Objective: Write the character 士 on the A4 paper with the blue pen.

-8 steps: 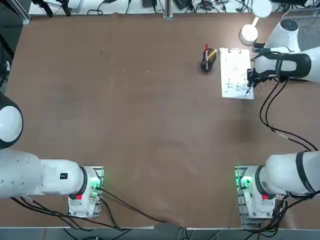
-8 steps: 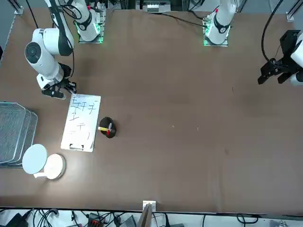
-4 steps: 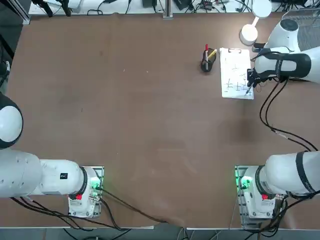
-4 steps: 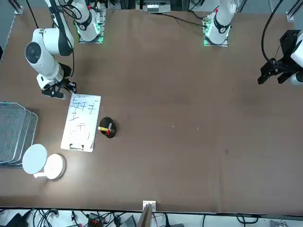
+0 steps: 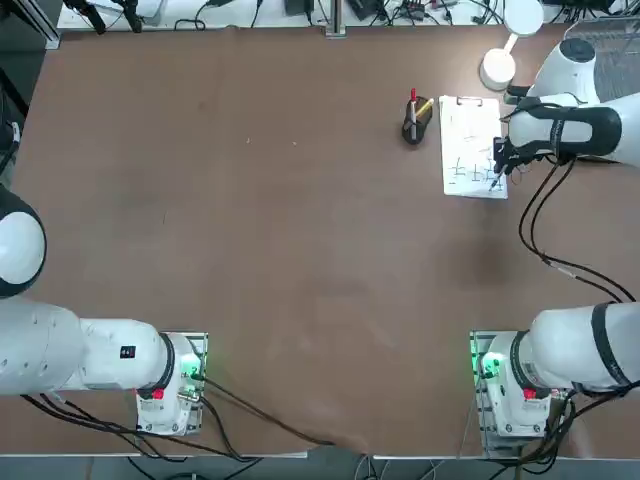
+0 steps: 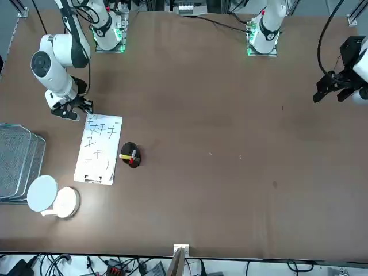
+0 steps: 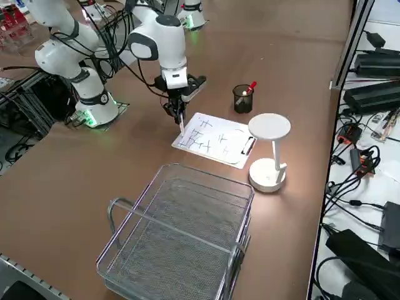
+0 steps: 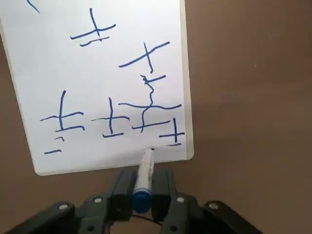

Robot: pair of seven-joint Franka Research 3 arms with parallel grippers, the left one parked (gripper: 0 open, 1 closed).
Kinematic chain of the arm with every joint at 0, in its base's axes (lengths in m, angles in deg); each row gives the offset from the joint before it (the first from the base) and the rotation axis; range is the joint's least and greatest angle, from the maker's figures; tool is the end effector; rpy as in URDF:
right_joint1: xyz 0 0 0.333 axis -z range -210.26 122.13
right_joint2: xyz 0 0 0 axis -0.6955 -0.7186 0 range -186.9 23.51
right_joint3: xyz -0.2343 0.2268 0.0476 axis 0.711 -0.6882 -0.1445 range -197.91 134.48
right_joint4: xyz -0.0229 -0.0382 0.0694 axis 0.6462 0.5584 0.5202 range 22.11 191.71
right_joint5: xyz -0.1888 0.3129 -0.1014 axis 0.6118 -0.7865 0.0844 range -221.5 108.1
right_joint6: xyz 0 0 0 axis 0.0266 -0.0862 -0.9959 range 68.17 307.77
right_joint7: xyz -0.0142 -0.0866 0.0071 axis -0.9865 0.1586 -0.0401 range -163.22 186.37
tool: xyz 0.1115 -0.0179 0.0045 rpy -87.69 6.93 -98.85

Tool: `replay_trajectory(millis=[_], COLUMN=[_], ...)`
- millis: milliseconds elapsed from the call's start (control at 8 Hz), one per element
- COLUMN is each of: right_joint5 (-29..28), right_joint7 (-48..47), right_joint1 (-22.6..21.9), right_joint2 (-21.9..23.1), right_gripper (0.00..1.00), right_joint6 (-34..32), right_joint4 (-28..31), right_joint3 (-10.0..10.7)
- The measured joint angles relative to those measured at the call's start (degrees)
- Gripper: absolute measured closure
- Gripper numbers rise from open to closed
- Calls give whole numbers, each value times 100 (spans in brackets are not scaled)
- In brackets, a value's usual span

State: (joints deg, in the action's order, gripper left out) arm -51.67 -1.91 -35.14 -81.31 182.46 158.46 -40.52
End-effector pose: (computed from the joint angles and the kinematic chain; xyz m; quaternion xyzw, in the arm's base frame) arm 0.4520 -0.0017 0.3011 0.9956 -0.0844 -0.0244 0.0312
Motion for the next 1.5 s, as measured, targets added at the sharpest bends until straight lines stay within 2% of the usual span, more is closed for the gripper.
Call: replay_trajectory(millis=[375, 875, 1500], right_joint5=[-7, -12, -12], right_joint7=[-25, -386, -407], right_joint1=[-4, -10, -10], right_joint2=[-9, -59, -71], right_gripper=[79, 79, 79], right_joint6=[14, 25, -17], right_joint4=[-8, -79, -129], right_joint3=[-33, -283, -334])
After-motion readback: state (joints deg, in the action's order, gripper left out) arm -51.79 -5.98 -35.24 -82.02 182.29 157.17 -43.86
